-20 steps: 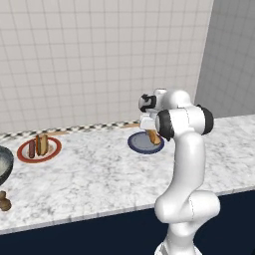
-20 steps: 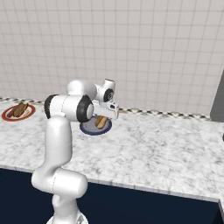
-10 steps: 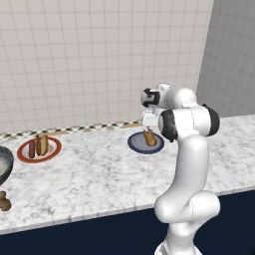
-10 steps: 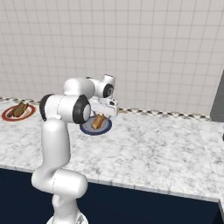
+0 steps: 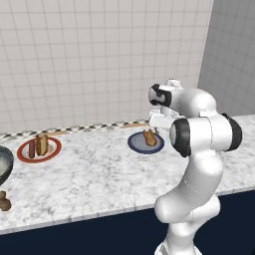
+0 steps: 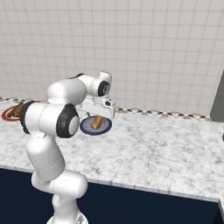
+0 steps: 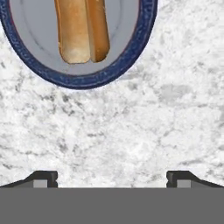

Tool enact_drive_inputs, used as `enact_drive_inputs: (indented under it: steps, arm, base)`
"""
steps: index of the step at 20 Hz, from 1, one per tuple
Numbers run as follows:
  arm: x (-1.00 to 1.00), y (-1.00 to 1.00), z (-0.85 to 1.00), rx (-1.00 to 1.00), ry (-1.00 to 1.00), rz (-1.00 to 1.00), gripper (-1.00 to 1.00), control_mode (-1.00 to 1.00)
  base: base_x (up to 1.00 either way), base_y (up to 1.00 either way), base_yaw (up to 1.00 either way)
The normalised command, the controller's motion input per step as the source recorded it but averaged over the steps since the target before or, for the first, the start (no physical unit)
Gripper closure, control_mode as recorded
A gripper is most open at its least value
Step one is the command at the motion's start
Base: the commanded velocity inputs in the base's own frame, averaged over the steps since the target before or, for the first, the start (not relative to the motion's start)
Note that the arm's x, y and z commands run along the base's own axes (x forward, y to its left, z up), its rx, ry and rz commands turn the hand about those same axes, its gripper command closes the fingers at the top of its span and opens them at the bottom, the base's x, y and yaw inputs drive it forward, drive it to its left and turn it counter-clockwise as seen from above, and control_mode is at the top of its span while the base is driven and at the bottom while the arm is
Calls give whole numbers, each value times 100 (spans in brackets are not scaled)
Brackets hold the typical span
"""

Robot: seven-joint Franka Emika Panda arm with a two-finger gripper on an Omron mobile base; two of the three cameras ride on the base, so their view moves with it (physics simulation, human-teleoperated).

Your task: Place one bun and one sausage from the bowl on each plate.

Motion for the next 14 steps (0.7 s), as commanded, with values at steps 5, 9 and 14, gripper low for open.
enact_drive_inputs:
  steps: [5,9,14]
  arm:
    - [-100,4,44,0,-6,2,-100,-100]
    - [-100,6,50,0,-17,9,-100,-100]
    - [-86,30,34,-2,-16,6,-100,-100]
  base:
    - [0,0,0]
    - [0,0,0]
    - [0,0,0]
